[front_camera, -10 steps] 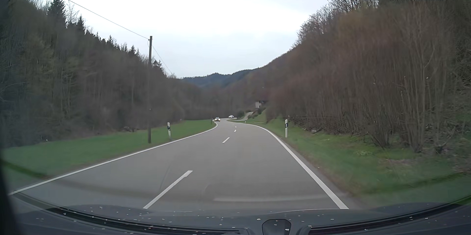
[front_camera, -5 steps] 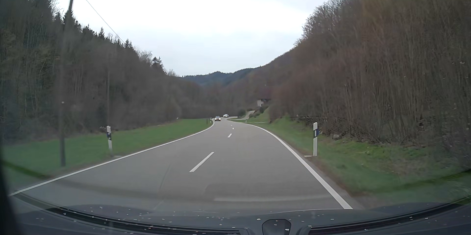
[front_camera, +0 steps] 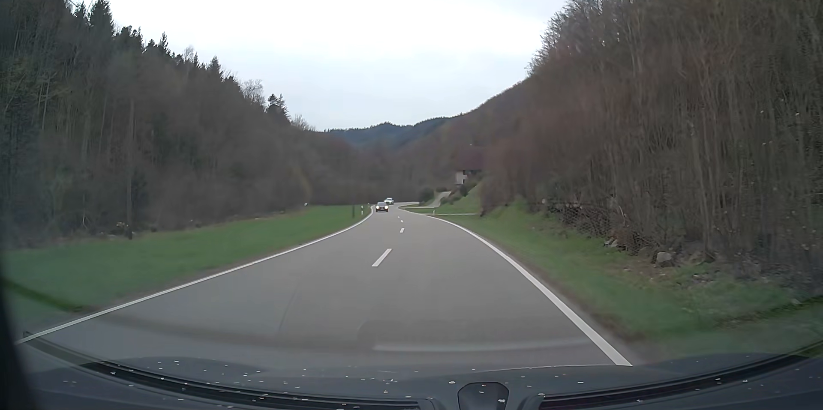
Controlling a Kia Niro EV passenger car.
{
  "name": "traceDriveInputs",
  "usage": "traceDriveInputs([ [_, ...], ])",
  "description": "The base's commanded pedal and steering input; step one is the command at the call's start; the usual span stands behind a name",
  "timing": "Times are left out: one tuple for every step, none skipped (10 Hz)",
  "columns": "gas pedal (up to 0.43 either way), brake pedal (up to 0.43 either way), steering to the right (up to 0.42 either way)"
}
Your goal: Follow the waypoints while adhering to traffic rules and regulations
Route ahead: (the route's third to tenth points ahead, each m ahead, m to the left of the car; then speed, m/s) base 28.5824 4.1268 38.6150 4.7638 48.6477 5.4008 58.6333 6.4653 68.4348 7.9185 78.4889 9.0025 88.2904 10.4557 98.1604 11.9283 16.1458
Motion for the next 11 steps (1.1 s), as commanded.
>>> traceDriveInputs([
  [0.000,0.000,-0.009],
  [0.039,0.000,-0.009],
  [0.079,0.000,-0.009],
  [0.087,0.000,-0.009],
  [0.150,0.000,-0.009],
  [0.220,0.000,-0.009],
  [0.248,0.000,-0.009],
  [0.280,0.000,-0.008],
  [0.350,0.000,-0.007],
  [0.390,0.000,-0.007],
  [0.390,0.000,-0.008],
])
